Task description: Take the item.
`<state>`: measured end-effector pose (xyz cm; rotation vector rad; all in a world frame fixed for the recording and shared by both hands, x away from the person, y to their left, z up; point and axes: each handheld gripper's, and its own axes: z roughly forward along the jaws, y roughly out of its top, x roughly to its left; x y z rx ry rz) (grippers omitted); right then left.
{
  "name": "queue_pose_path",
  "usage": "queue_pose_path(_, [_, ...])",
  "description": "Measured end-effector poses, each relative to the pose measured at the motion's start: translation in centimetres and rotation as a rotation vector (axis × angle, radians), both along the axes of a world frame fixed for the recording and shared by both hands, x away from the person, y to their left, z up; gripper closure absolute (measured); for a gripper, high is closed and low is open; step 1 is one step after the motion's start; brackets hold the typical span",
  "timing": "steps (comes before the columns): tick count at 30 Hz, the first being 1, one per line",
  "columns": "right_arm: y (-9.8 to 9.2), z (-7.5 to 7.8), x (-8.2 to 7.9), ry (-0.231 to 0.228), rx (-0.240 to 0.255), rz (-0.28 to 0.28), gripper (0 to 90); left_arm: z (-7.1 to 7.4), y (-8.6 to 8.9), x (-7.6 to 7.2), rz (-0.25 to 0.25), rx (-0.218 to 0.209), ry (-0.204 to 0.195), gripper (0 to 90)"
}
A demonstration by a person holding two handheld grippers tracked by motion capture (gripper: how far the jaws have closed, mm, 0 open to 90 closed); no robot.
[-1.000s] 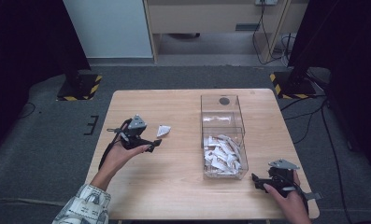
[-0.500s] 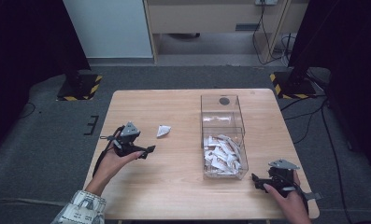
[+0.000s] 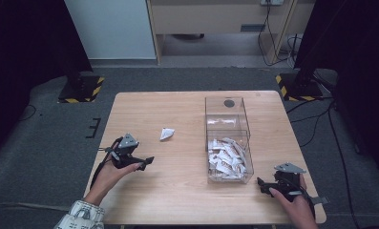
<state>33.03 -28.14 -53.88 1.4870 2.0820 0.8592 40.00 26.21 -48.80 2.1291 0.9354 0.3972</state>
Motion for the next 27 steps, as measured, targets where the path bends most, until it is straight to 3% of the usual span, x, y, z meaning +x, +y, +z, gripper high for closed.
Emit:
queue_pose_path(18, [0.0,0.0,0.0,-0.002,0.000,-0.001,0.5,-3.1,2.6,-0.2,0.046,0.057,0.067,4.3])
queue_pose_path(25, [0.0,0.0,0.0,0.001,-0.001,0.001,0.5,-4.3,2.6,-0.2,0.052,0.094,0.083,4.1])
queue_pose_path(27, [0.0,0.0,0.0,0.000,-0.001,0.000,0.5,-4.5,2.7,-0.2,0.044,0.089,0.068,2.5])
